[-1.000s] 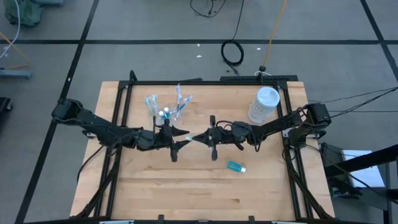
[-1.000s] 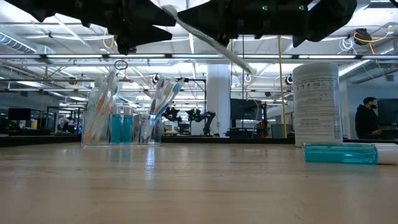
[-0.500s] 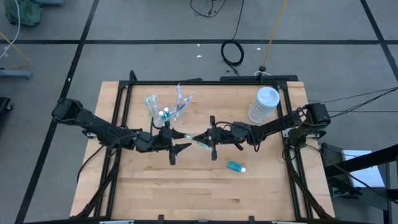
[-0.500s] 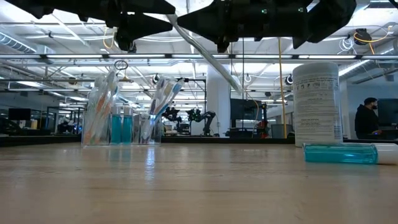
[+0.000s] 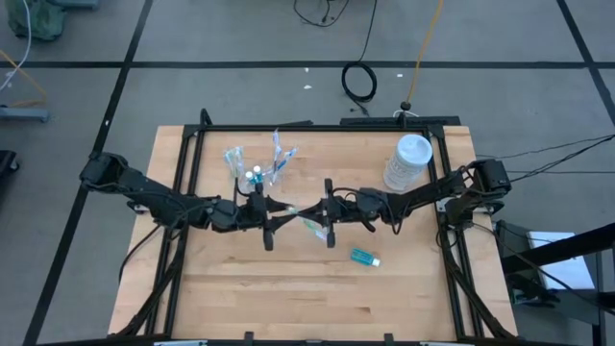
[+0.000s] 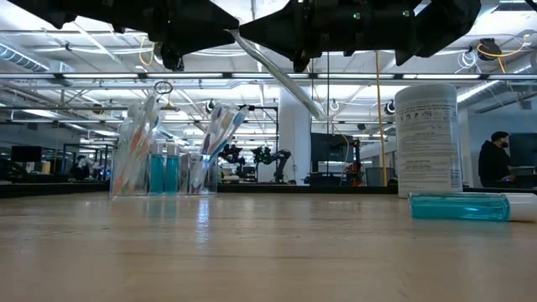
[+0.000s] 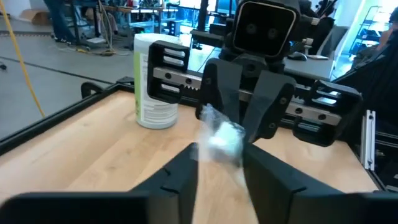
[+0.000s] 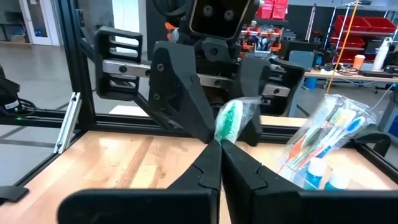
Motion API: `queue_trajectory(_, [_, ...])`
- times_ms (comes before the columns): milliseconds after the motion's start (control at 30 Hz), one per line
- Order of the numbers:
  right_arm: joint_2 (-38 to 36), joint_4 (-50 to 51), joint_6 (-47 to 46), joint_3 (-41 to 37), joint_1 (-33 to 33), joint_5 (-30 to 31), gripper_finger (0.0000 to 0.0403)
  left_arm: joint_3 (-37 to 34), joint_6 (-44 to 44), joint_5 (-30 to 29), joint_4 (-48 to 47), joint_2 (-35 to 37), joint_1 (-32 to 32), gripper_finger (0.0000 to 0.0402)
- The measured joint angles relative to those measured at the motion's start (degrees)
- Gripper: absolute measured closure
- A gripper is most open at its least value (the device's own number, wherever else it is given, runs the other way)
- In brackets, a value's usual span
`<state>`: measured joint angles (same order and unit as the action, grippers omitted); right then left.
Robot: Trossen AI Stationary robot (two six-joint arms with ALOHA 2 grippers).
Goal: Pick & Place toothbrushing station
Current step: Put the green toothbrush into the transparent organizer
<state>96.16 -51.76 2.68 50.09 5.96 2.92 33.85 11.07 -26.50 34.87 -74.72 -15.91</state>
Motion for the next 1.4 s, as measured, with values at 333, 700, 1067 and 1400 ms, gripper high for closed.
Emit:
queue_trajectory(333, [0.0,0.4,0.0,0.0,0.0,0.2,0.0400,0.0,0.1,0.2,0.1,0.0,0.0,0.0366])
queue_trajectory(700, [0.0,4.0,1.2,0.0,0.0,6.2,0.0322,-0.1,-0.1,-4.8,0.2,0.0,0.0,0.0375])
queue_trajectory(1067, [-1.5,13.0,1.2,0.0,0.1,16.8,0.0245,-0.1,-10.8,-31.0,-0.9,3.3,0.0,0.0377])
queue_trajectory(1400, [-5.7,24.5,1.0,0.0,0.2,19.5,0.0236,-0.1,-15.0,-38.6,-5.1,15.3,0.2,0.0376])
